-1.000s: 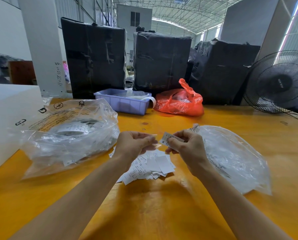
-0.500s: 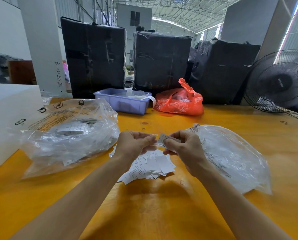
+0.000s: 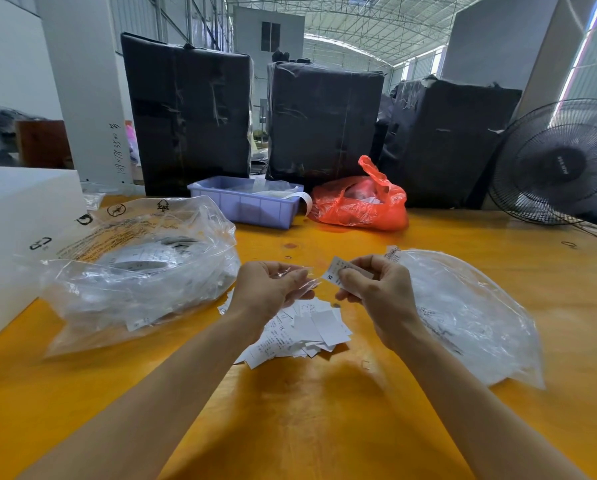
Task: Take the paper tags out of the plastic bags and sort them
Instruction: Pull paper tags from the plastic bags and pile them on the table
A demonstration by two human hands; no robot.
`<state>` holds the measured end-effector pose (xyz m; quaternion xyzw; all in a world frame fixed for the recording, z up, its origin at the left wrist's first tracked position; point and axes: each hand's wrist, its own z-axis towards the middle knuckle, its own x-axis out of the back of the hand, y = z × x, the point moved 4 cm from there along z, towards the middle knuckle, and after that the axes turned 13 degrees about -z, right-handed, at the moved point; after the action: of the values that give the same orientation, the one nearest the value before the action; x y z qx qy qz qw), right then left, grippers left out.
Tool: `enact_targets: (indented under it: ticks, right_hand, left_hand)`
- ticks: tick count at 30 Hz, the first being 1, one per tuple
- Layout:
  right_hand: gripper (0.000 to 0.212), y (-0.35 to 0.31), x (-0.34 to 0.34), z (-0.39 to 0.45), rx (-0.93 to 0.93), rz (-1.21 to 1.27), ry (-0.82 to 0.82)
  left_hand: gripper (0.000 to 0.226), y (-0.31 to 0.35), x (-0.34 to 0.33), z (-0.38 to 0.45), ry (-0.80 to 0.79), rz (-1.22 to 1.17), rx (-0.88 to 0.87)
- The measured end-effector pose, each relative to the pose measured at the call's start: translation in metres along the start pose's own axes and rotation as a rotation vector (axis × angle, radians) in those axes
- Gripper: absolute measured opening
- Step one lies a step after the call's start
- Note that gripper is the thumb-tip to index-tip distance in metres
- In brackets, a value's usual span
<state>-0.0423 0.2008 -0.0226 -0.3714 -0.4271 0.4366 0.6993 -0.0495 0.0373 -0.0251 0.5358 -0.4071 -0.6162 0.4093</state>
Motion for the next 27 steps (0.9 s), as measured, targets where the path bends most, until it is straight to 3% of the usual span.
enact_targets:
  ticks: [9,14,20,27]
  right_hand:
    - [0.012,-0.003,-0.003,-0.003,0.07,-0.162,-0.013]
    - [0.008,-0.001,-0.008,-0.004,0.062,-0.165,-0.098]
    - [0.009,-0.001,-0.009,-0.004,0.059,-0.155,-0.093]
    - [0.006,-0.005,-0.007,-0.005,0.088,-0.202,-0.03]
  left_hand:
    - [0.006,-0.002,-0.002,0.001,-0.024,0.06,-0.029]
    - [0.004,-0.004,-0.003,0.0,-0.017,-0.033,-0.01]
    - [0.027,-0.006,-0.003,-0.002,0.001,-0.067,0.077]
    - [0.036,-0.011,-0.002,0.001,0.03,-0.127,0.105]
